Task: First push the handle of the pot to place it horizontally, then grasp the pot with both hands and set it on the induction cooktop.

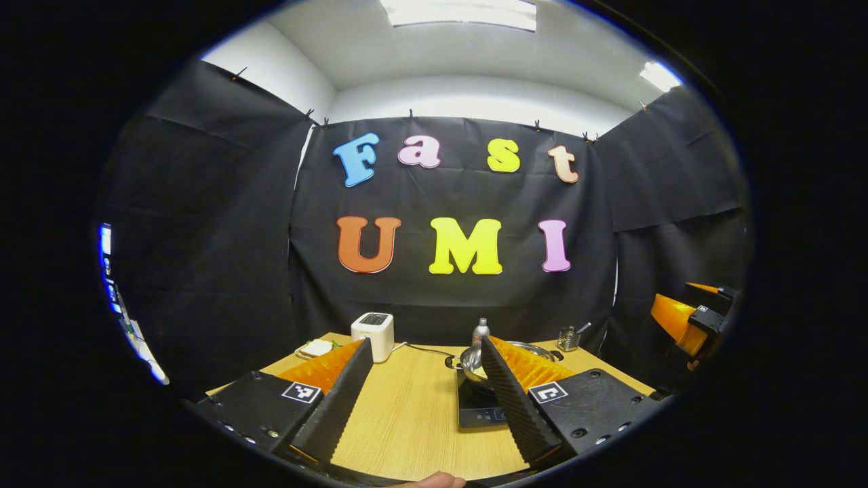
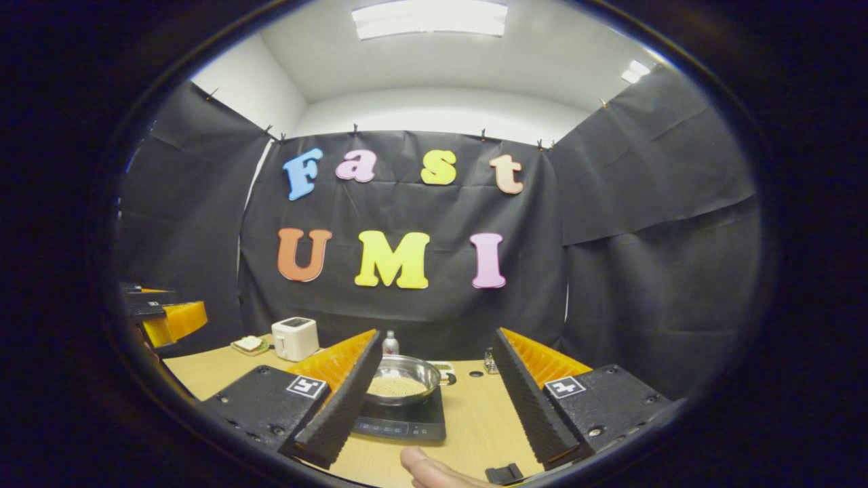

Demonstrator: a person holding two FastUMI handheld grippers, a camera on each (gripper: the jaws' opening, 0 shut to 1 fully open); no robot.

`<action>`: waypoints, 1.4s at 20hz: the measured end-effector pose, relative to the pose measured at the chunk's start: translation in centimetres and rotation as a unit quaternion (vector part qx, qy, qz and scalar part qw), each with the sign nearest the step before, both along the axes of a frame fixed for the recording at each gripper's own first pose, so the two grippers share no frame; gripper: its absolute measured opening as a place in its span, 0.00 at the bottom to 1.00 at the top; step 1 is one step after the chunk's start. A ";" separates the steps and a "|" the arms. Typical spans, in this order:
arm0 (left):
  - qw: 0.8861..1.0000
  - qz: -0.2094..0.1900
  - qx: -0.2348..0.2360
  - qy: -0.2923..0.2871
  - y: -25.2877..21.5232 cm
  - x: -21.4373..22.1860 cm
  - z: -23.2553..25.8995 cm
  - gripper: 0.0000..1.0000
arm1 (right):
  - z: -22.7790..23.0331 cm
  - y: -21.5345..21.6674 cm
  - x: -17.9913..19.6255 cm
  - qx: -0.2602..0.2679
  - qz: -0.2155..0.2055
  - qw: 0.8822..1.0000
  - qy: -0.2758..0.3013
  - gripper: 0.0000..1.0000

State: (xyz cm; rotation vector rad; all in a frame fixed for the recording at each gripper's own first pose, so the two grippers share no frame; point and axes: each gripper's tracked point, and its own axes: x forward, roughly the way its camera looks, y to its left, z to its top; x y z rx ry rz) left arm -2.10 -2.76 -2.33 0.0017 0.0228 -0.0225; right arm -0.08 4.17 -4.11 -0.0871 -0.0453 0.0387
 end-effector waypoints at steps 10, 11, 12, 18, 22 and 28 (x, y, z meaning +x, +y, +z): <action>1.000 -0.010 0.004 -0.001 -0.4 0.1 -0.1 0.95 | -0.6 0.5 0.2 -0.004 0.009 1.000 0.006 1.00; 1.000 -0.010 0.003 0.000 -0.4 0.0 -0.2 0.95 | -0.7 0.6 0.2 -0.004 0.010 1.000 0.007 1.00; 1.000 -0.009 0.003 0.000 -0.2 0.0 -0.2 0.95 | -0.7 0.6 0.2 -0.005 0.010 1.000 0.008 1.00; 1.000 -0.008 0.002 0.001 0.1 0.0 -0.2 0.95 | -0.8 0.8 0.2 -0.004 0.011 1.000 0.008 1.00; 1.000 -0.011 0.001 0.001 -0.1 -0.1 -0.3 0.95 | -1.0 0.7 0.2 -0.001 0.011 1.000 0.008 1.00; 1.000 -0.012 0.005 0.007 -0.2 -0.1 -0.8 0.95 | -1.3 0.6 0.3 -0.001 0.011 1.000 0.009 1.00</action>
